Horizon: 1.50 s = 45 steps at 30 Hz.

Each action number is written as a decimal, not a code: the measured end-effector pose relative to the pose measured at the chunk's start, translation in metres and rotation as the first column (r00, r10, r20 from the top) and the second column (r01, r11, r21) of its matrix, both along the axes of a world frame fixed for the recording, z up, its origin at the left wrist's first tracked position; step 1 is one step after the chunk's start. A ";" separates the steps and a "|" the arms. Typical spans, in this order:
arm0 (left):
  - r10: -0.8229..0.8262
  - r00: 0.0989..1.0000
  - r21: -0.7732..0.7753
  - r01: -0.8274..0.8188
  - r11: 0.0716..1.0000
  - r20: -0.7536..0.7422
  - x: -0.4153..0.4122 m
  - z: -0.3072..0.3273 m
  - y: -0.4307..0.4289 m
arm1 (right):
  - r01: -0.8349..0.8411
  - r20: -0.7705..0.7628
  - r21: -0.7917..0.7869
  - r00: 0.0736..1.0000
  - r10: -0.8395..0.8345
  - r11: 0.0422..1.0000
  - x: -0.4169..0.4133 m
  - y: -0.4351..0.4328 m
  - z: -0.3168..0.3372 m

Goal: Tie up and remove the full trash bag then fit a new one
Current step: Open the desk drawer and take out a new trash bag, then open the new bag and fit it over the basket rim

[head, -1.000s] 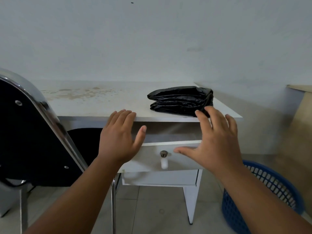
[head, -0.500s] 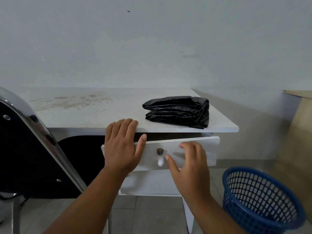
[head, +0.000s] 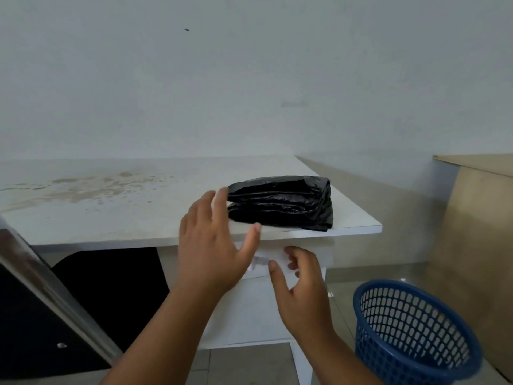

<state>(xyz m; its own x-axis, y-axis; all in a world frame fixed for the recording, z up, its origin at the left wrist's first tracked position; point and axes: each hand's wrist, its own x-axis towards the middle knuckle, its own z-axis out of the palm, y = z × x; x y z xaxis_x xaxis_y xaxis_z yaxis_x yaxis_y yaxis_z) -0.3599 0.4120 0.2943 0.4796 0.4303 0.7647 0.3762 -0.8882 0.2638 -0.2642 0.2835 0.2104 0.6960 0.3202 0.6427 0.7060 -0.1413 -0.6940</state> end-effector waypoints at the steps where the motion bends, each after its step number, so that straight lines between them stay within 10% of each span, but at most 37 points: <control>1: -0.049 0.998 0.040 0.051 0.998 -0.043 0.007 0.007 -0.005 | 0.011 -0.043 0.067 0.999 -0.009 0.998 -0.001 -0.008 0.008; 6: -0.224 0.969 0.108 0.235 0.966 -0.107 0.045 0.035 -0.022 | -0.007 -0.304 0.340 0.945 0.117 0.940 0.009 -0.049 0.053; 15: -0.527 0.826 -0.117 0.554 0.825 0.199 0.078 0.024 -0.142 | -0.031 -0.499 0.542 0.792 0.351 0.840 0.041 -0.153 0.075; 28: -0.533 0.659 -0.475 0.752 0.457 0.531 0.180 -0.039 -0.284 | 0.037 -0.609 0.525 0.714 0.345 0.850 0.148 -0.285 0.029; 32: -0.451 0.684 -0.573 0.729 0.375 0.574 0.233 -0.069 -0.293 | 0.167 -0.548 0.266 0.837 0.006 0.950 0.202 -0.299 -0.004; 36: -0.362 0.757 -0.670 0.652 0.355 0.544 0.280 -0.088 -0.293 | 0.478 -0.122 -0.078 0.866 -0.485 0.875 0.250 -0.310 -0.024; 45: -0.395 0.796 -0.770 0.578 0.269 0.459 0.336 -0.100 -0.283 | 0.273 0.220 -0.274 0.951 -0.216 0.922 0.325 -0.312 -0.011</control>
